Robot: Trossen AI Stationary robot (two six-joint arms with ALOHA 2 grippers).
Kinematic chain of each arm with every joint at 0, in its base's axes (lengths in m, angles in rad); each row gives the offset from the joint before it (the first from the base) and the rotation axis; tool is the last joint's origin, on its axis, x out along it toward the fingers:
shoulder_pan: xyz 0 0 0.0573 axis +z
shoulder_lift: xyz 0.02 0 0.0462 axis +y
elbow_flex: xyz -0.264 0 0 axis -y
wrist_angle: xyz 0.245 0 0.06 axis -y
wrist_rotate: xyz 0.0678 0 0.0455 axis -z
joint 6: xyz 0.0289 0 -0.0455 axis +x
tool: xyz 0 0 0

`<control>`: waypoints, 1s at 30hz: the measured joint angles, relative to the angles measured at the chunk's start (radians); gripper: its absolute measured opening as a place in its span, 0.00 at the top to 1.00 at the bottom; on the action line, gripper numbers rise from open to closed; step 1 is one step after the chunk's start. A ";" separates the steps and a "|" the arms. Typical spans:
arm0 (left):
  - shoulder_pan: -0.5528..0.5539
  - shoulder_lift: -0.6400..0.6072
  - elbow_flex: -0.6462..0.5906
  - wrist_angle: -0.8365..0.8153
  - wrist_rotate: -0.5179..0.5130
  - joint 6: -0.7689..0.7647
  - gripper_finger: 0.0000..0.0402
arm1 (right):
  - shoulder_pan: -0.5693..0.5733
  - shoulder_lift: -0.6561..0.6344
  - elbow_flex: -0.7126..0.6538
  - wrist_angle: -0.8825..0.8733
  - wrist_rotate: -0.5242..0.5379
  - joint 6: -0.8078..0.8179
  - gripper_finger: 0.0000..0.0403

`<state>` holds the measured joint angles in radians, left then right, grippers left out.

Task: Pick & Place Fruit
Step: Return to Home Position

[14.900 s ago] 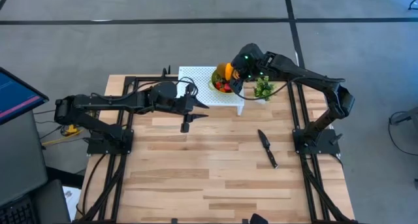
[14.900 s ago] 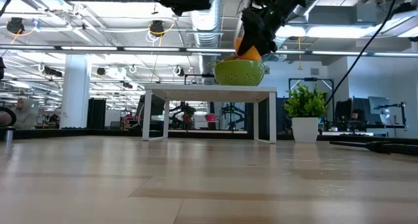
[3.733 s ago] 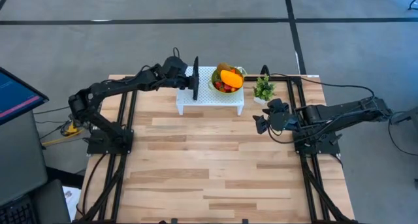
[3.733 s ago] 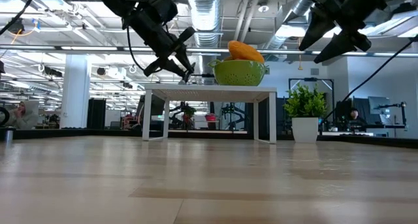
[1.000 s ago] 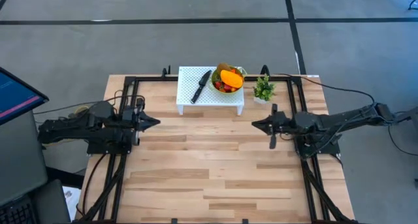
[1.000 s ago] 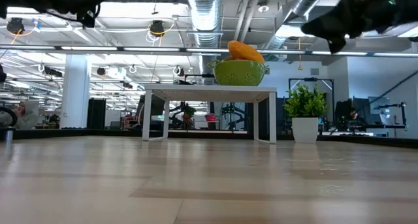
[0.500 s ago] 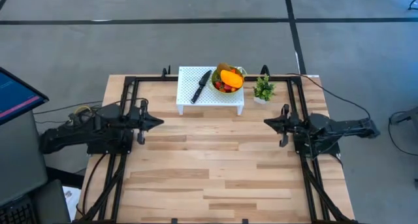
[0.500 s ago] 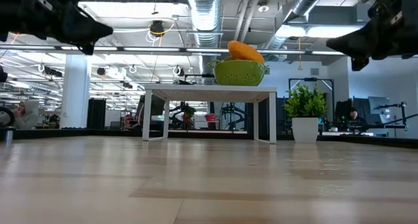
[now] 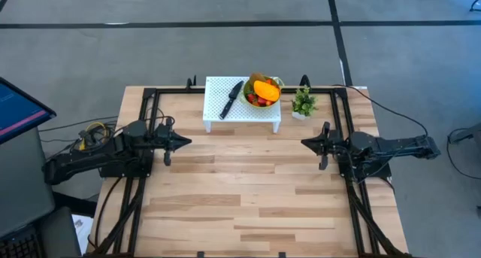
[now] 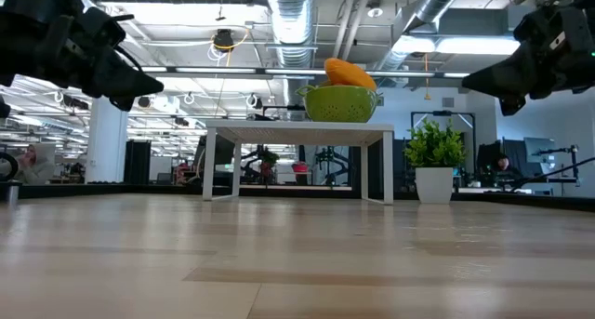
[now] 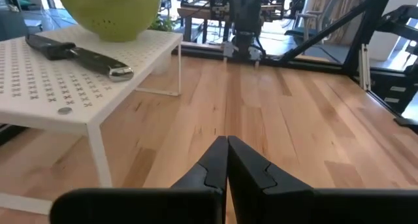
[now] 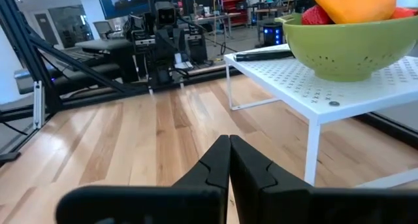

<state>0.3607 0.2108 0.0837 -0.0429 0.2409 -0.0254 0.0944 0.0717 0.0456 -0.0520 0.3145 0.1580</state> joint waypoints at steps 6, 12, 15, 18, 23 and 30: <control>0.000 0.000 0.000 0.004 0.000 0.001 0.99 | 0.000 0.000 0.000 0.000 0.000 0.000 0.99; -0.001 0.001 0.000 0.009 0.000 0.001 0.99 | 0.000 0.000 0.000 0.000 0.000 0.000 0.99; -0.001 0.001 0.000 0.010 0.000 0.001 0.99 | 0.000 0.000 0.000 0.000 0.000 0.000 0.99; -0.001 0.001 0.000 0.010 0.000 0.001 0.99 | 0.000 0.000 0.000 0.000 0.000 0.000 0.99; -0.001 0.001 0.000 0.012 0.000 0.002 0.99 | 0.000 0.000 0.000 0.000 0.000 0.000 0.99; -0.001 0.001 0.000 0.016 -0.001 0.002 0.99 | 0.000 0.000 0.000 0.000 0.000 0.000 0.99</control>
<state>0.3595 0.2119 0.0837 -0.0269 0.2401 -0.0238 0.0948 0.0715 0.0456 -0.0525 0.3145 0.1581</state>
